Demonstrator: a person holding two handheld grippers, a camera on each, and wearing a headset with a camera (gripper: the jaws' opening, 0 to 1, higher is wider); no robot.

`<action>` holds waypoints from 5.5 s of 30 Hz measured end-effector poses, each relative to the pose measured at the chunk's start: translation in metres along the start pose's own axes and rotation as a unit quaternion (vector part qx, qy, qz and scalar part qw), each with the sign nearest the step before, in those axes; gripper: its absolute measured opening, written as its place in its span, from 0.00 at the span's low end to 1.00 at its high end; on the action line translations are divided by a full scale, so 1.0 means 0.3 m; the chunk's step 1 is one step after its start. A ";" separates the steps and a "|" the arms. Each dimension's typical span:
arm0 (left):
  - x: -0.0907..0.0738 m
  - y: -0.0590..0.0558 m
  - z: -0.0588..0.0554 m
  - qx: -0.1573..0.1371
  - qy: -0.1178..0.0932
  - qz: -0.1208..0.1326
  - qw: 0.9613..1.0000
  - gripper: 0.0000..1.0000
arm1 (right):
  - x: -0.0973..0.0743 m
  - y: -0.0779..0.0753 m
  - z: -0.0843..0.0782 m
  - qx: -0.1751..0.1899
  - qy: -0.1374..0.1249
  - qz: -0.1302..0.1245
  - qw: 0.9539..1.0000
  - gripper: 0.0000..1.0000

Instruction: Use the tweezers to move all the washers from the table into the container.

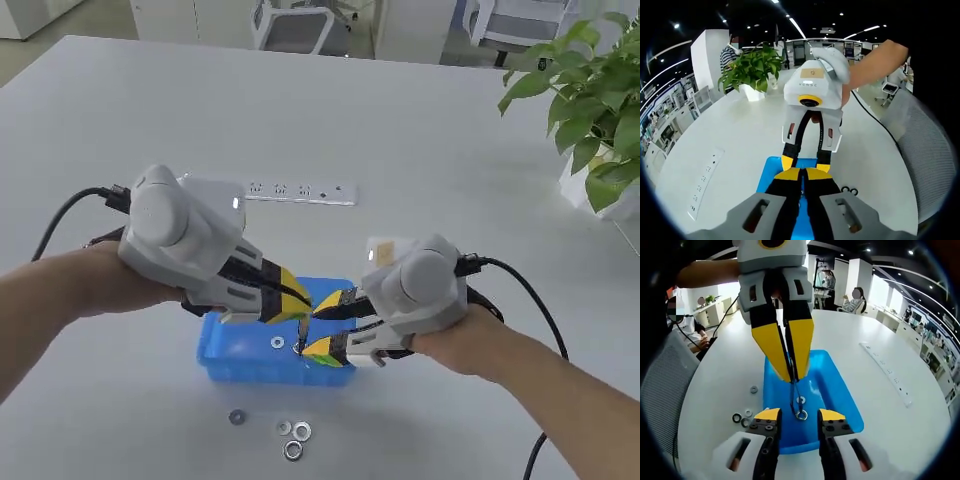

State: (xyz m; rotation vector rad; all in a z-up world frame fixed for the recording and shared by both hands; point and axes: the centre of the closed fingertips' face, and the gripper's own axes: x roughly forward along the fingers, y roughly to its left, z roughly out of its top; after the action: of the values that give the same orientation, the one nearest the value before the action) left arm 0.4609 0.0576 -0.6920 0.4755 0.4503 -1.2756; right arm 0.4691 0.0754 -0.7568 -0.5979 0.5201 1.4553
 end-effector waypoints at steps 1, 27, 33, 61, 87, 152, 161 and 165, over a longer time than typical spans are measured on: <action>-0.001 0.001 0.001 0.000 0.000 0.001 1.000 0.05 | -0.004 -0.001 0.001 0.002 -0.001 -0.002 1.000 0.30; -0.091 -0.027 0.089 0.004 -0.003 0.021 1.000 0.05 | -0.172 0.055 -0.038 0.055 -0.001 -0.062 0.997 0.45; -0.127 -0.036 0.114 -0.003 0.001 0.029 1.000 0.05 | -0.206 0.084 -0.044 0.072 -0.006 -0.077 0.994 0.51; -0.157 -0.228 0.115 0.005 -0.012 -0.003 1.000 0.05 | -0.250 0.232 -0.047 0.097 -0.032 -0.087 0.991 0.89; -0.100 -0.324 0.051 -0.004 -0.015 -0.028 0.999 0.05 | -0.223 0.286 -0.087 0.103 -0.009 -0.081 0.991 1.00; -0.044 -0.354 -0.031 -0.002 0.001 -0.063 0.998 0.05 | -0.024 0.380 -0.009 0.009 -0.039 0.027 0.999 0.23; -0.047 -0.354 -0.036 -0.003 0.005 -0.064 0.998 0.05 | 0.006 0.378 -0.010 0.000 -0.030 0.034 0.999 0.15; -0.046 -0.357 -0.036 -0.003 0.006 -0.065 0.998 0.05 | 0.009 0.381 -0.014 0.006 -0.031 0.035 0.999 0.12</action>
State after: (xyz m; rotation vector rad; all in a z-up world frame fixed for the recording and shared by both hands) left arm 0.3532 0.0508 -0.7024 0.4542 0.5017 -1.3964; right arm 0.3554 0.0769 -0.7687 -0.5285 0.5054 1.5317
